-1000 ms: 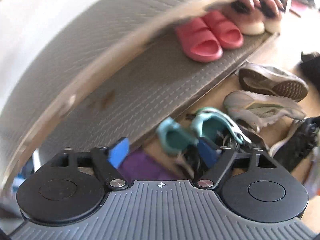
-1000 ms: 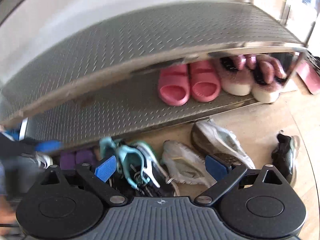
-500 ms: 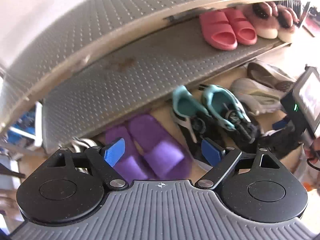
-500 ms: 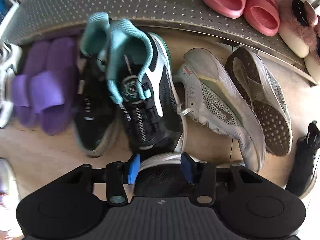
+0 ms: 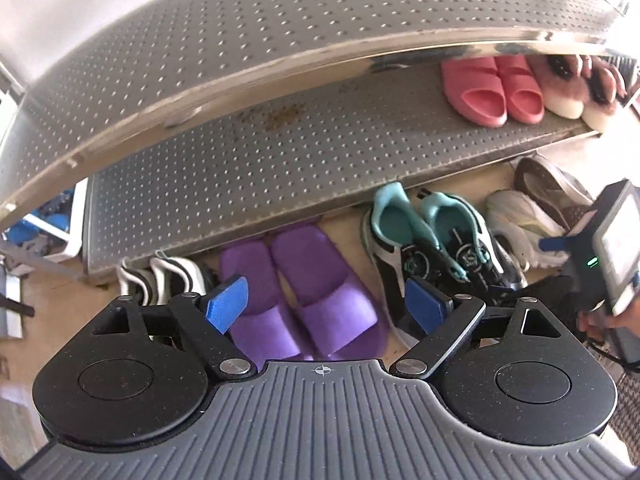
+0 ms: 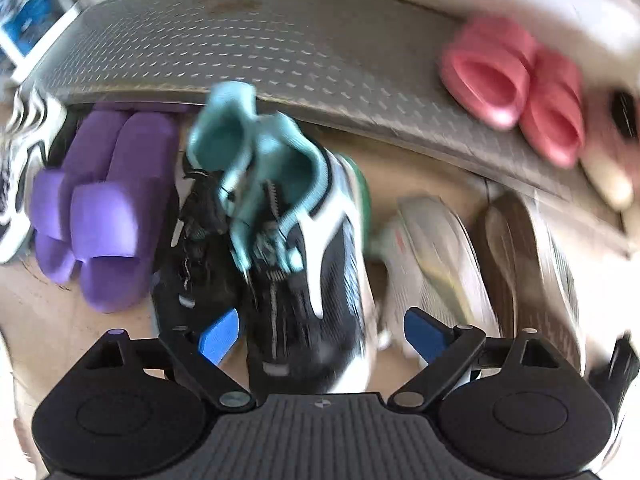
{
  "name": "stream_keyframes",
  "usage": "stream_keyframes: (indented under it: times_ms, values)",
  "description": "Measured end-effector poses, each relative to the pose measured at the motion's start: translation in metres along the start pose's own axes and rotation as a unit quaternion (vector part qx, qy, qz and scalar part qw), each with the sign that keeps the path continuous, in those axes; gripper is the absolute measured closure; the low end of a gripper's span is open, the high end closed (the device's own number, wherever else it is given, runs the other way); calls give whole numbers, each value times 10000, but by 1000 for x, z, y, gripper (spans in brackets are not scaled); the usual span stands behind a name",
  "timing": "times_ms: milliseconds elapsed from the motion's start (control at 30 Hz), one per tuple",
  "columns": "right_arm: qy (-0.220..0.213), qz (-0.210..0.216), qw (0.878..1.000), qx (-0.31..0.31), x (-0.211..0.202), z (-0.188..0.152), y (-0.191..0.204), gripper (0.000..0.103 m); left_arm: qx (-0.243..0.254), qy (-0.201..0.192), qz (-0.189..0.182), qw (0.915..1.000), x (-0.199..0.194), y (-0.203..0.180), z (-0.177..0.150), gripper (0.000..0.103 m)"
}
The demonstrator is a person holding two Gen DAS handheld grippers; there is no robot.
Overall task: Organize scattered shoes
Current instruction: 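Push the teal-lined sneakers straight with the right gripper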
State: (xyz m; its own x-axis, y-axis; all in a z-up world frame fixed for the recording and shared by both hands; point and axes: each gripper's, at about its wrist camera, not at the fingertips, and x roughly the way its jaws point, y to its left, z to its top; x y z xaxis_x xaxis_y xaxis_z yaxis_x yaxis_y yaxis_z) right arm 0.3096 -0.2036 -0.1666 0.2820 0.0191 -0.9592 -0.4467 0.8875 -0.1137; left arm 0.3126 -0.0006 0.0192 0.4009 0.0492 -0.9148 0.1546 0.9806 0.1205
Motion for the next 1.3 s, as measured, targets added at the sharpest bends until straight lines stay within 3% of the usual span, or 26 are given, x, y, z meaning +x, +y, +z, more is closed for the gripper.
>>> stream_keyframes:
  times_ms: [100,233,300,333,367,500,567,633,667,767,967,1000,1033,1100,1167,1300]
  values:
    - [19,-327,9984,-462,23,4,18,22,4,34,30,10000,3,1,1,13]
    - [186,-793,9947,-631,49,4,32,9,3,45,34,10000,8,2,1,13]
    - [240,-966,9931,-617,56,5,36,8,14,85,34,10000,11,1,1,13]
    - [327,-959,9931,-588,60,7,39,26,22,120,33,9999,12,1,1,13]
    - [443,-859,9939,-540,64,9,40,24,30,156,32,9999,14,1,0,13]
    - [406,-545,9940,858,57,22,16,38,-38,184,-34,9998,15,2,1,13]
    - [240,-125,9811,1917,51,26,-13,40,-85,158,-75,9998,13,3,1,13]
    - [187,230,9663,2557,54,24,-36,39,-108,153,-98,9998,12,4,-1,12]
    - [176,342,9682,2473,56,23,-39,39,-109,176,-97,9997,13,4,-2,12]
    - [94,79,9923,1229,63,22,-12,36,-165,269,-81,9995,17,6,-4,12]
    - [-235,458,9980,363,66,27,10,41,-229,324,-150,9991,15,8,-6,12]
    - [-176,447,9966,674,70,29,3,41,-239,324,-161,9991,14,8,-6,12]
    - [-63,410,9922,1177,75,29,-7,33,-250,323,-173,9990,13,9,-6,12]
    - [171,504,9770,2065,79,24,-26,22,-270,322,-197,9989,11,9,-7,12]
    - [442,683,9573,2775,76,17,-38,22,-291,321,-221,9988,9,10,-7,12]
    - [358,569,9476,3122,35,23,-51,18,-333,320,-268,9986,6,11,-7,12]
